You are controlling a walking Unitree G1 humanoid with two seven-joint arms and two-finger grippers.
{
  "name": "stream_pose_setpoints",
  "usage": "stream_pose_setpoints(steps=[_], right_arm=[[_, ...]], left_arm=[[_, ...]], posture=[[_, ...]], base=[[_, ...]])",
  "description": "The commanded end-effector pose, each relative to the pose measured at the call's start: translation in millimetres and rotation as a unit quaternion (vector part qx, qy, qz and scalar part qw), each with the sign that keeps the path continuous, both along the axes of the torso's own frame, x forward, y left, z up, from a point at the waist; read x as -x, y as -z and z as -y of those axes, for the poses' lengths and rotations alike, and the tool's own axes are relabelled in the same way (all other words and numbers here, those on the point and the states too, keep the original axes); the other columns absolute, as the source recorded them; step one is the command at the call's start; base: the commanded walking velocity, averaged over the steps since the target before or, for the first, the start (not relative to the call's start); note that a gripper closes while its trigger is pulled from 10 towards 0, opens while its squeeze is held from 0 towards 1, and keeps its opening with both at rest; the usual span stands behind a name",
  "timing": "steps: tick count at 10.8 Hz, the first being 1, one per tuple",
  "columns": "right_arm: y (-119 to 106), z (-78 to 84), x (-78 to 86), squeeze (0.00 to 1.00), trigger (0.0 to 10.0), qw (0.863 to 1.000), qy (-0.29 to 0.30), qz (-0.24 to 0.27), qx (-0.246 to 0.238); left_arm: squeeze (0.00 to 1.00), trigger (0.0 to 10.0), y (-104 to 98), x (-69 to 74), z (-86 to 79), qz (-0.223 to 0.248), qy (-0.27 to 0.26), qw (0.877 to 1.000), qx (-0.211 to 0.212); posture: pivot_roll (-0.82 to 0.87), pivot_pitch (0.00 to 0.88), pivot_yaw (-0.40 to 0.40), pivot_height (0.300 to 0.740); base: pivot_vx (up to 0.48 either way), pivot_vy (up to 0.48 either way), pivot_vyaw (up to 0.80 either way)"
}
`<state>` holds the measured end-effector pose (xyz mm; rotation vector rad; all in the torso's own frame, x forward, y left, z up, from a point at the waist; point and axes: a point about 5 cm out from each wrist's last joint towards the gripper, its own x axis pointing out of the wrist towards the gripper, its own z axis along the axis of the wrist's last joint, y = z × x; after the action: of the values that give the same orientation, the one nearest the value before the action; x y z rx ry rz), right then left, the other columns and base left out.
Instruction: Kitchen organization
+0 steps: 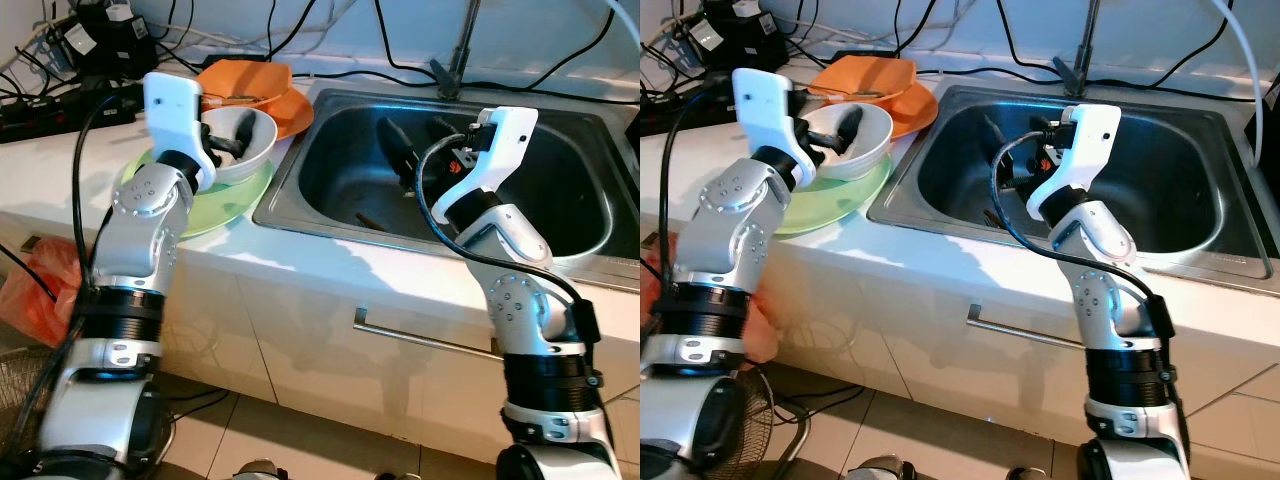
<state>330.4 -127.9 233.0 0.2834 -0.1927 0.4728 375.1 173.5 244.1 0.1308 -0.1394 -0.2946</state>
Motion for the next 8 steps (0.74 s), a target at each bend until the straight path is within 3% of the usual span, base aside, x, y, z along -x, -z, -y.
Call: stream_pose_setpoints(steps=[1, 5, 8], right_arm=[[-1, -0.5, 3.7, 0.00, 10.0, 1.000, -0.016, -0.003, -0.003], [16, 6.0, 15.8, 0.00, 10.0, 0.999, -0.026, -0.038, 0.026], [19, 3.3, 21.8, 0.00, 10.0, 0.998, -0.030, -0.044, 0.035]], left_arm=[[0.00, 10.0, -7, 0.1, 4.7, 0.001, 0.024, 1.000, -0.020], [0.00, 10.0, 11, 11.2, 1.2, -0.029, 0.050, 0.996, -0.064], [0.00, 10.0, 20, 11.0, -9.1, -0.045, 0.054, 0.988, -0.141]], posture=[[0.15, 0.115, 0.061, 0.740], [0.16, 0.153, 0.030, 0.740], [0.14, 0.180, 0.031, 0.740]], base=[[0.000, 0.000, 0.00], [0.000, 0.000, 0.00], [0.000, 0.000, 0.00]])
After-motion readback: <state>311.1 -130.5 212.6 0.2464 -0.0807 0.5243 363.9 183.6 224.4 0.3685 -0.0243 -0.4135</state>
